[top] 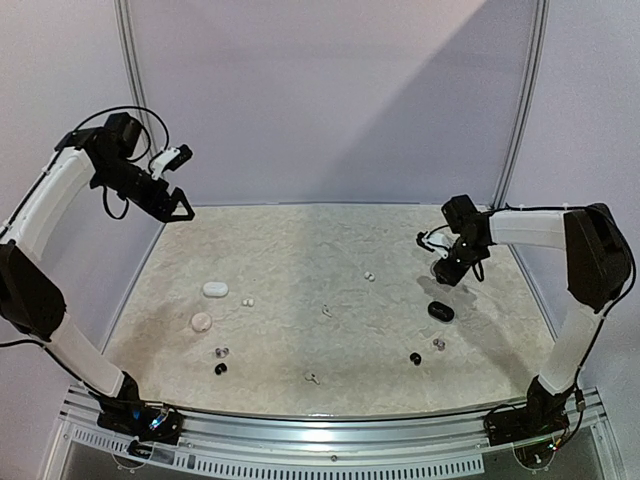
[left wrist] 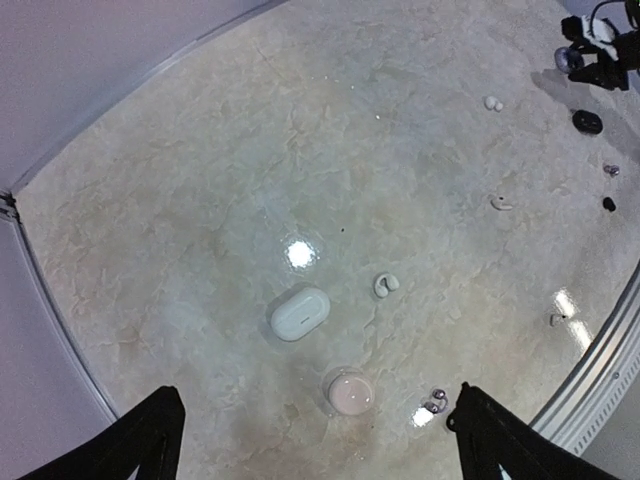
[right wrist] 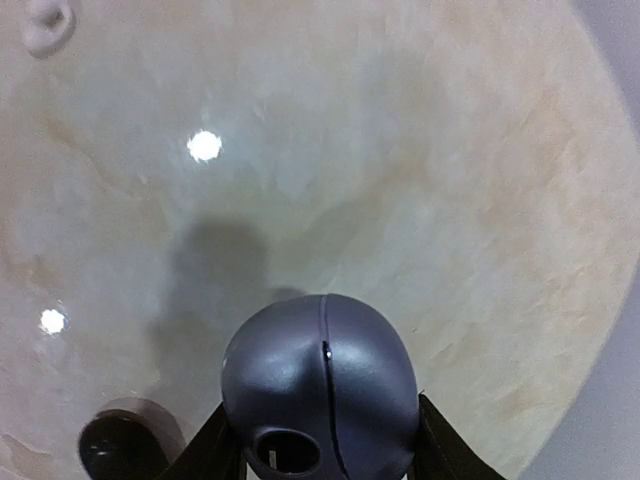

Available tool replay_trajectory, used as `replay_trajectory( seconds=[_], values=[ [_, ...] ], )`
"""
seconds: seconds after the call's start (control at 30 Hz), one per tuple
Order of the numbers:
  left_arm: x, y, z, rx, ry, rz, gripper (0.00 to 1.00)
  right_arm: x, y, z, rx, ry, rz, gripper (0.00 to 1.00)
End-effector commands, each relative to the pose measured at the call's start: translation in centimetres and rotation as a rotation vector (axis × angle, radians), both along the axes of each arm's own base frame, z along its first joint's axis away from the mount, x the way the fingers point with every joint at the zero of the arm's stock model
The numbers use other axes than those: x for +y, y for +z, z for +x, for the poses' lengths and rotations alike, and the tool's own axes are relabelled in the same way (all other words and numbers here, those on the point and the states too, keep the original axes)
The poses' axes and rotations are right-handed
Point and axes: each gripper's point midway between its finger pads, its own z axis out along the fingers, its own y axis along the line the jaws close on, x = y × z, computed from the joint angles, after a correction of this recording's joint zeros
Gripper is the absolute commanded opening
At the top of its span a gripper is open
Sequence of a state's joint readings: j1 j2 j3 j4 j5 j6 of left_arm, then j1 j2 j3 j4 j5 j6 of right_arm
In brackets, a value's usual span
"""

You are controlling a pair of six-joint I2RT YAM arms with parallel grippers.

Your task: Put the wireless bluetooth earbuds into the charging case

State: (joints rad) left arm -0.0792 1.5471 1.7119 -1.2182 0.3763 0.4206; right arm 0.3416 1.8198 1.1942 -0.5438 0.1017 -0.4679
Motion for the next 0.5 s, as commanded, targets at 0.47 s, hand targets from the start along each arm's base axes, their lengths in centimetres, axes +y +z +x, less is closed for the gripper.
replay_trajectory(
  seconds=[0.47],
  values=[
    [-9.3, 7.7, -11.2, -0.408, -0.258, -0.547, 0.97, 36.9, 28.2, -13.2, -1.076, 0.75, 0.235, 0.27]
  ],
)
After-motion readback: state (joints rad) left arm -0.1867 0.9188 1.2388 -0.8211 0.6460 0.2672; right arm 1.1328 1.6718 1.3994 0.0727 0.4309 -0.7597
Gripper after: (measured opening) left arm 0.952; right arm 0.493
